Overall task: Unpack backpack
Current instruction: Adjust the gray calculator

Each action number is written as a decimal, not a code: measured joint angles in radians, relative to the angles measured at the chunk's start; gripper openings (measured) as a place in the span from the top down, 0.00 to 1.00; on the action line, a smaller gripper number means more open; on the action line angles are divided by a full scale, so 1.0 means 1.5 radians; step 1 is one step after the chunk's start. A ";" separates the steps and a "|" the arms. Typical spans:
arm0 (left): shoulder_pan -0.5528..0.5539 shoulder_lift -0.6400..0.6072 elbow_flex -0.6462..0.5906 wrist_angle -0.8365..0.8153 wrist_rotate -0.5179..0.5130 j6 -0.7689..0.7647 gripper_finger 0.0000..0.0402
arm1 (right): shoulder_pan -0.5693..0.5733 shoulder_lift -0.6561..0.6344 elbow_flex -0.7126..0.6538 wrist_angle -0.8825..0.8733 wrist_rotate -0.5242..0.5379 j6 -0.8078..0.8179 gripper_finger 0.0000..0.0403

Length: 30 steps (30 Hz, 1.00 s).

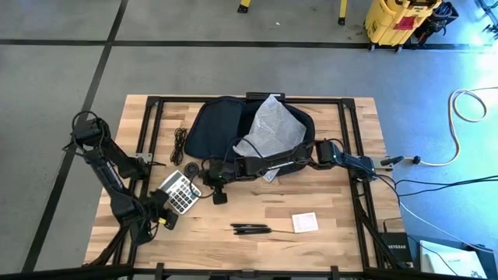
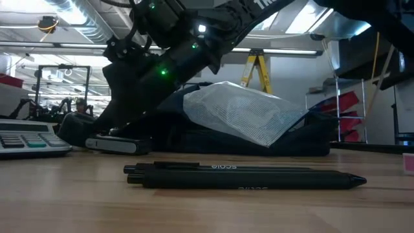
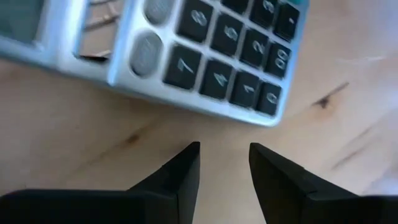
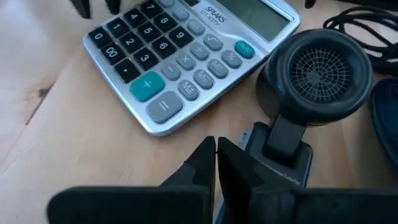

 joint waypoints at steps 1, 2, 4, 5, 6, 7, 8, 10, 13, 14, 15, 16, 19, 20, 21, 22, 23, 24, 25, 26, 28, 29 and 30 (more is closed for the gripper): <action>0.007 0.000 -0.001 -0.004 0.002 0.012 0.69 | 0.000 0.000 0.000 0.000 0.000 -0.001 1.00; 0.012 0.000 -0.001 -0.009 0.008 0.029 0.69 | 0.001 0.000 0.000 0.000 0.000 -0.001 1.00; 0.022 0.001 -0.004 -0.027 0.022 0.063 0.69 | 0.001 0.000 0.000 -0.001 0.001 -0.001 1.00; 0.026 0.001 -0.004 -0.034 0.030 0.074 0.69 | 0.002 0.000 0.000 0.000 0.003 -0.001 1.00; 0.031 0.001 -0.004 -0.033 0.034 0.080 0.69 | 0.002 0.000 0.000 0.000 0.007 -0.001 1.00; 0.036 0.001 -0.003 -0.032 0.039 0.086 0.69 | 0.002 0.000 0.000 0.000 0.008 -0.001 1.00; 0.040 0.001 -0.003 -0.031 0.040 0.096 0.69 | 0.004 0.000 0.000 0.000 0.009 -0.001 1.00; 0.037 0.001 0.013 -0.030 0.030 0.115 0.69 | 0.010 -0.001 0.000 -0.001 0.011 -0.003 1.00; 0.022 0.001 0.049 -0.050 0.028 0.156 0.70 | 0.023 -0.003 0.000 0.000 0.011 -0.020 1.00; 0.014 0.001 0.066 -0.071 0.025 0.163 0.71 | 0.027 -0.006 0.000 -0.003 0.011 -0.021 1.00; 0.004 0.001 0.084 -0.098 0.011 0.163 0.72 | 0.030 -0.007 0.000 -0.009 0.011 -0.019 1.00; -0.006 0.000 0.104 -0.125 -0.011 0.160 0.72 | 0.033 -0.009 0.000 -0.012 0.010 -0.011 1.00; -0.027 -0.014 0.165 -0.222 -0.050 0.148 0.73 | 0.034 -0.010 0.000 -0.029 -0.007 0.027 0.98; -0.030 -0.021 0.182 -0.271 -0.051 0.146 0.73 | 0.034 -0.010 0.000 -0.035 -0.014 0.032 0.96; -0.031 -0.027 0.199 -0.322 -0.047 0.141 0.73 | 0.033 -0.010 -0.001 -0.041 -0.015 0.034 0.94; -0.031 -0.035 0.212 -0.369 -0.041 0.133 0.73 | 0.033 -0.010 -0.001 -0.044 -0.015 0.036 0.91; -0.030 -0.044 0.221 -0.414 -0.032 0.130 0.72 | 0.033 -0.010 -0.001 -0.048 -0.015 0.038 0.88; -0.026 -0.056 0.223 -0.448 -0.027 0.130 0.71 | 0.033 -0.010 -0.001 -0.050 -0.014 0.046 0.85; -0.021 -0.069 0.222 -0.478 -0.026 0.130 0.70 | 0.033 -0.010 -0.001 -0.051 -0.012 0.052 0.81; -0.017 -0.083 0.216 -0.503 -0.026 0.130 0.68 | 0.033 -0.010 -0.001 -0.051 -0.010 0.055 0.77; -0.004 -0.115 0.193 -0.537 -0.016 0.131 0.63 | 0.035 -0.011 -0.001 -0.051 -0.009 0.056 0.70; 0.004 -0.135 0.178 -0.541 -0.013 0.135 0.60 | 0.038 -0.013 -0.001 -0.050 -0.008 0.057 0.67; 0.012 -0.158 0.162 -0.541 -0.015 0.142 0.57 | 0.038 -0.016 -0.001 -0.052 -0.007 0.056 0.64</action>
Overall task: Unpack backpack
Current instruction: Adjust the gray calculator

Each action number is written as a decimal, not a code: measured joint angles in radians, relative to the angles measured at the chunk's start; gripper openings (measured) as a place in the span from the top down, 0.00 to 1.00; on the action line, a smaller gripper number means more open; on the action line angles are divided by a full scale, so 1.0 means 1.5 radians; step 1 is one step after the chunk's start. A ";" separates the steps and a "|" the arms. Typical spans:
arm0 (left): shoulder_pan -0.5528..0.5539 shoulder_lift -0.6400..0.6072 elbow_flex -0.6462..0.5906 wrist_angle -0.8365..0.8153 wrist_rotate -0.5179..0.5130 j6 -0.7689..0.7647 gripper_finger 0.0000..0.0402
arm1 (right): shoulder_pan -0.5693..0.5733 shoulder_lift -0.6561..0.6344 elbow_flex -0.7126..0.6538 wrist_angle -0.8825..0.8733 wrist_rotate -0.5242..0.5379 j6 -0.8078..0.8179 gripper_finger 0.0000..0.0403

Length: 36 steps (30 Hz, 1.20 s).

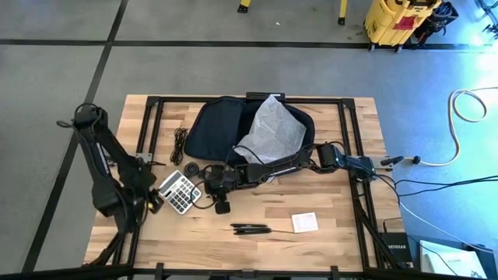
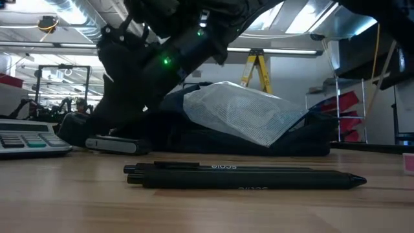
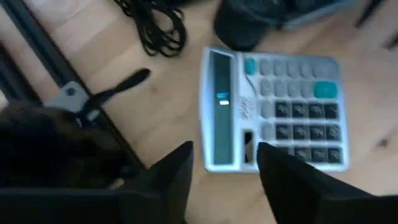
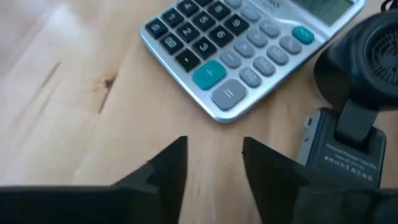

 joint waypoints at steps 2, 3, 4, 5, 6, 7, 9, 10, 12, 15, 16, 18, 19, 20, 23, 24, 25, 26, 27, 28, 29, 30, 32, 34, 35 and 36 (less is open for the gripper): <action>0.013 -0.053 -0.039 0.026 -0.004 0.014 0.50 | 0.004 -0.004 0.000 0.001 0.001 -0.002 0.59; 0.021 -0.080 -0.060 0.051 -0.002 0.030 0.47 | 0.007 -0.007 0.000 0.000 0.001 -0.002 0.57; 0.031 -0.102 -0.062 0.062 0.001 0.049 0.44 | 0.008 -0.010 0.000 -0.005 0.001 -0.002 0.56; 0.041 -0.114 -0.057 0.059 0.005 0.057 0.41 | 0.009 -0.012 0.000 -0.008 0.001 -0.002 0.54; 0.048 -0.128 -0.055 0.061 0.004 0.067 0.38 | 0.012 -0.015 0.000 -0.010 0.001 -0.002 0.54; 0.052 -0.139 -0.057 0.067 0.000 0.074 0.35 | 0.014 -0.017 0.000 -0.012 0.003 -0.003 0.53; 0.073 -0.159 -0.060 0.069 -0.001 0.074 0.31 | 0.016 -0.020 0.000 -0.012 0.006 -0.004 0.53; 0.091 -0.162 -0.060 0.069 0.001 0.073 0.30 | 0.017 -0.020 0.000 -0.012 0.006 -0.003 0.53; 0.131 -0.165 -0.059 0.081 0.021 0.098 0.29 | 0.022 -0.021 0.000 -0.019 0.005 0.008 0.53; 0.191 -0.154 -0.058 0.142 0.045 0.160 0.29 | 0.030 -0.025 0.000 -0.036 0.006 0.012 0.53; 0.210 -0.144 -0.058 0.163 0.051 0.185 0.29 | 0.033 -0.026 0.000 -0.034 0.007 0.011 0.53; 0.253 -0.120 -0.058 0.173 0.076 0.228 0.29 | 0.038 -0.029 0.000 -0.036 0.008 0.010 0.53; 0.278 -0.105 -0.058 0.169 0.088 0.239 0.29 | 0.039 -0.030 0.000 -0.038 0.008 0.010 0.53; 0.300 -0.089 -0.058 0.169 0.099 0.253 0.29 | 0.040 -0.031 0.000 -0.039 0.008 0.009 0.53; 0.360 -0.044 -0.058 0.172 0.106 0.308 0.29 | 0.044 -0.033 0.000 -0.043 0.010 0.009 0.53; 0.382 -0.034 -0.058 0.167 0.107 0.325 0.29 | 0.047 -0.033 0.000 -0.045 0.011 0.009 0.53; 0.405 -0.030 -0.058 0.169 0.106 0.344 0.29 | 0.048 -0.033 0.000 -0.048 0.010 0.008 0.53; 0.425 -0.029 -0.058 0.181 0.104 0.367 0.29 | 0.052 -0.033 0.000 -0.052 0.010 0.006 0.53; 0.444 -0.029 -0.058 0.195 0.103 0.390 0.29 | 0.054 -0.033 0.000 -0.055 0.011 0.004 0.53; 0.460 -0.030 -0.060 0.212 0.105 0.415 0.29 | 0.056 -0.033 0.000 -0.059 0.013 -0.001 0.53; 0.478 -0.031 -0.061 0.228 0.116 0.441 0.29 | 0.060 -0.033 0.000 -0.065 0.014 -0.004 0.53; 0.497 -0.031 -0.061 0.239 0.131 0.468 0.29 | 0.064 -0.033 0.000 -0.067 0.019 -0.004 0.53; 0.534 -0.028 -0.061 0.236 0.154 0.508 0.29 | 0.070 -0.033 0.000 -0.069 0.021 -0.006 0.53; 0.568 -0.022 -0.064 0.217 0.167 0.531 0.29 | 0.077 -0.033 0.000 -0.065 0.024 -0.007 0.53; 0.585 -0.022 -0.069 0.218 0.178 0.547 0.29 | 0.080 -0.033 0.000 -0.064 0.024 -0.007 0.53; 0.600 -0.022 -0.073 0.221 0.186 0.561 0.29 | 0.083 -0.033 0.000 -0.065 0.024 -0.007 0.53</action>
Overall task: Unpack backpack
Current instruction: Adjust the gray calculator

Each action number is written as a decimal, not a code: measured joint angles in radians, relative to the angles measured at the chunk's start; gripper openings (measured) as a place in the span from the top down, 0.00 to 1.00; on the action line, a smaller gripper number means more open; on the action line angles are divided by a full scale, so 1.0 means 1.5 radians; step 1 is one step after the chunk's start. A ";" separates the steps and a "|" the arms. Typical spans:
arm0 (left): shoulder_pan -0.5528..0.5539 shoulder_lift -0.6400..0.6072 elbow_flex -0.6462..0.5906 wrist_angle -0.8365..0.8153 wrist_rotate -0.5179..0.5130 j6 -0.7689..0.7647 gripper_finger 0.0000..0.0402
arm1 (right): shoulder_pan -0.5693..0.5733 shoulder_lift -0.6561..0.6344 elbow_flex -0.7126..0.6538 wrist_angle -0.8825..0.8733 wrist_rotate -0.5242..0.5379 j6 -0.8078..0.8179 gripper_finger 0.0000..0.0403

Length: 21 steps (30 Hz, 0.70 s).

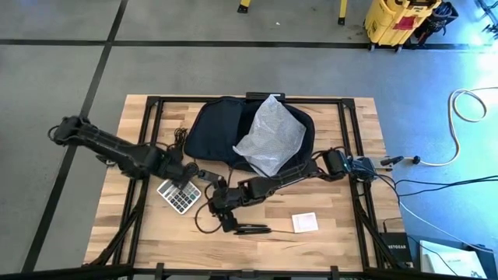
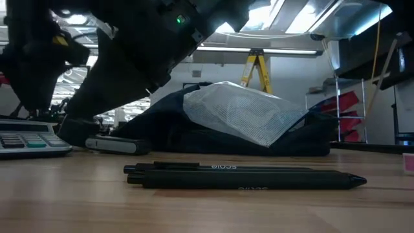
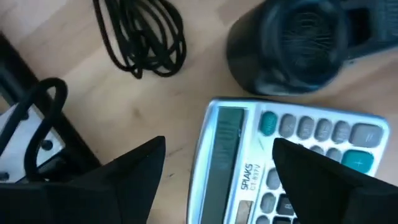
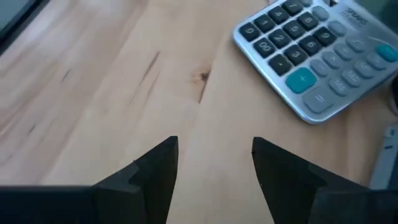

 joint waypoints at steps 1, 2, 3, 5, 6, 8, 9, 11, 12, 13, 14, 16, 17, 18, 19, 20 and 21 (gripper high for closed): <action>0.011 0.000 -0.002 0.006 0.003 0.015 0.29 | 0.001 0.000 0.000 0.000 0.001 0.000 0.53; 0.020 0.000 -0.005 0.012 0.009 0.027 0.29 | 0.004 0.000 0.000 -0.001 0.001 0.000 0.53; 0.029 0.000 -0.011 0.019 0.020 0.041 0.29 | 0.005 0.000 0.000 -0.001 0.003 0.000 0.53; 0.045 0.000 -0.024 0.045 0.053 0.071 0.29 | 0.008 0.000 0.000 -0.001 0.007 0.000 0.53; 0.051 0.000 -0.031 0.064 0.071 0.086 0.29 | 0.008 0.000 0.000 -0.001 0.007 0.000 0.53; 0.056 0.000 -0.051 0.090 0.102 0.111 0.29 | 0.008 0.000 0.000 -0.003 0.007 0.000 0.53; 0.059 0.000 -0.061 0.096 0.110 0.116 0.29 | 0.008 0.000 0.000 -0.004 0.007 0.001 0.53; 0.063 -0.001 -0.074 0.119 0.119 0.117 0.29 | 0.008 0.000 0.000 -0.004 0.007 0.001 0.53; 0.063 -0.001 -0.079 0.135 0.125 0.117 0.29 | 0.008 0.000 0.000 -0.005 0.007 0.001 0.53; 0.063 -0.001 -0.084 0.151 0.131 0.116 0.29 | 0.008 0.000 0.000 -0.006 0.007 0.001 0.53; 0.060 -0.001 -0.088 0.171 0.134 0.113 0.29 | 0.008 0.000 0.000 -0.009 0.007 0.001 0.53; 0.051 -0.001 -0.089 0.221 0.146 0.114 0.29 | 0.008 0.000 0.000 -0.018 0.007 0.002 0.53; 0.046 -0.001 -0.089 0.249 0.153 0.118 0.29 | 0.008 0.000 0.000 -0.025 0.007 0.002 0.53; 0.041 -0.001 -0.089 0.274 0.159 0.121 0.29 | 0.008 0.000 0.000 -0.035 0.007 0.002 0.53; 0.036 -0.001 -0.089 0.293 0.164 0.121 0.29 | 0.008 -0.001 0.000 -0.048 0.007 0.002 0.53; 0.031 -0.001 -0.089 0.305 0.165 0.118 0.29 | 0.008 -0.002 0.000 -0.065 0.008 0.003 0.53; 0.025 -0.001 -0.089 0.312 0.165 0.108 0.29 | 0.008 -0.003 0.000 -0.077 0.008 0.007 0.53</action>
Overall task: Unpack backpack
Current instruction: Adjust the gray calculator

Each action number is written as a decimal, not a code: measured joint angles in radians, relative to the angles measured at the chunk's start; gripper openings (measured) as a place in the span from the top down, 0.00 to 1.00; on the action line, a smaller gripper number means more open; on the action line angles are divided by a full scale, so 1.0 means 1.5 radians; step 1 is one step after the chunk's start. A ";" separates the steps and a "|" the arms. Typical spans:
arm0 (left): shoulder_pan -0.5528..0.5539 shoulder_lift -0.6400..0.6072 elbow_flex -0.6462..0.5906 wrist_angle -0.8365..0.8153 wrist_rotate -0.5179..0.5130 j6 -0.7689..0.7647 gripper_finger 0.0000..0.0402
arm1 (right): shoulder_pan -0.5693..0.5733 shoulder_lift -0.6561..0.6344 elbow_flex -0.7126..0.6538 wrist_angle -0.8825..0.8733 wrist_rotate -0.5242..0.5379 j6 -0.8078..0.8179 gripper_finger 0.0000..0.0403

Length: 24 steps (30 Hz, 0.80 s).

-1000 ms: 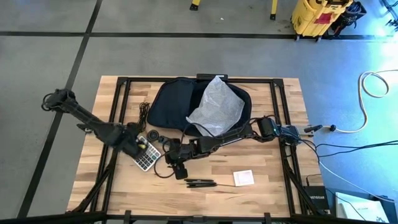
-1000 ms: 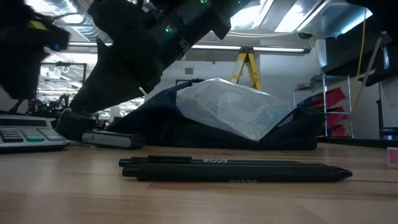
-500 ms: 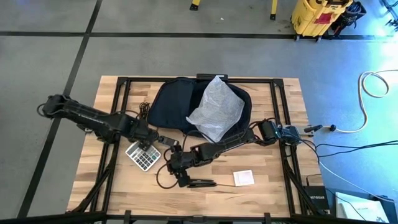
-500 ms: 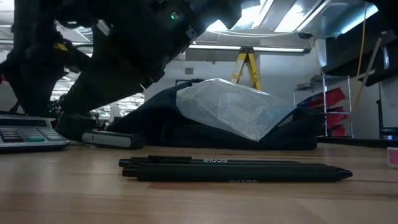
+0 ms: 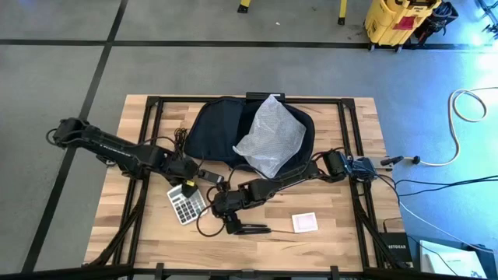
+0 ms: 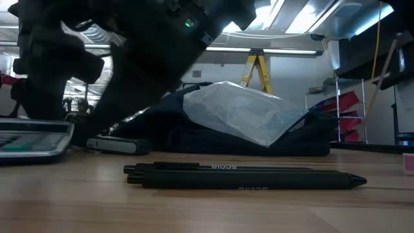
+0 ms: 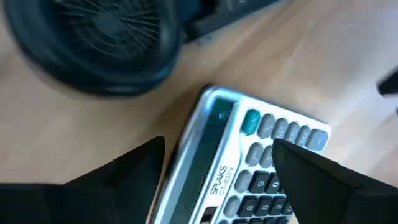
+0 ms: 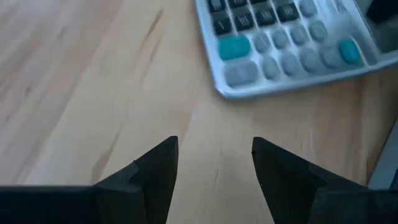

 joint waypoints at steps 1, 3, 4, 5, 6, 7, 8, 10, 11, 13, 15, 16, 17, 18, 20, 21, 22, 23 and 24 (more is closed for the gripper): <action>-0.008 0.000 0.000 0.007 0.000 -0.009 0.29 | 0.002 -0.003 0.000 -0.011 0.000 0.004 0.53; -0.026 0.000 0.000 0.033 -0.004 -0.029 0.29 | 0.008 -0.010 0.000 -0.028 0.005 0.010 0.55; -0.038 0.000 0.000 0.051 -0.003 -0.037 0.29 | 0.011 -0.014 0.000 -0.026 0.009 0.011 0.56; -0.051 0.000 0.000 0.068 -0.004 -0.043 0.29 | 0.016 -0.019 0.000 -0.028 0.011 0.010 0.57; -0.062 0.000 0.000 0.083 -0.005 -0.054 0.29 | 0.020 -0.021 0.000 -0.026 0.011 0.008 0.59; -0.073 0.000 0.000 0.100 -0.007 -0.059 0.29 | 0.026 -0.023 0.000 -0.019 0.012 0.005 0.60; -0.085 0.000 0.000 0.115 -0.011 -0.070 0.29 | 0.031 -0.028 0.000 -0.019 0.014 0.000 0.62; -0.107 0.001 0.000 0.137 -0.026 -0.083 0.29 | 0.041 -0.031 0.000 -0.009 0.027 -0.006 0.64; -0.116 0.001 0.000 0.142 -0.036 -0.087 0.29 | 0.045 -0.034 0.000 0.000 0.038 -0.010 0.65; -0.128 0.001 0.000 0.150 -0.066 -0.089 0.29 | 0.053 -0.036 0.000 0.012 0.069 -0.026 0.68; -0.141 -0.004 0.000 0.169 -0.113 -0.085 0.29 | 0.059 -0.036 0.000 0.030 0.094 -0.054 0.71; -0.149 -0.010 0.000 0.189 -0.138 -0.079 0.29 | 0.062 -0.036 0.000 0.035 0.097 -0.068 0.73; -0.161 -0.017 0.000 0.208 -0.164 -0.072 0.29 | 0.063 -0.036 0.000 0.046 0.098 -0.076 0.76; -0.178 -0.025 0.000 0.227 -0.191 -0.069 0.29 | 0.064 -0.036 0.000 0.053 0.099 -0.078 0.78; -0.228 -0.044 0.000 0.254 -0.268 -0.058 0.29 | 0.065 -0.036 0.000 0.067 0.097 -0.079 0.84; -0.257 -0.056 0.000 0.258 -0.318 -0.055 0.29 | 0.065 -0.036 0.000 0.073 0.096 -0.081 0.87; -0.288 -0.067 0.000 0.255 -0.368 -0.054 0.29 | 0.065 -0.036 0.000 0.077 0.096 -0.087 0.91; -0.315 -0.076 0.001 0.251 -0.406 -0.054 0.29 | 0.064 -0.036 0.000 0.084 0.096 -0.093 0.95; -0.340 -0.083 0.001 0.250 -0.431 -0.054 0.29 | 0.063 -0.036 0.000 0.091 0.096 -0.099 0.97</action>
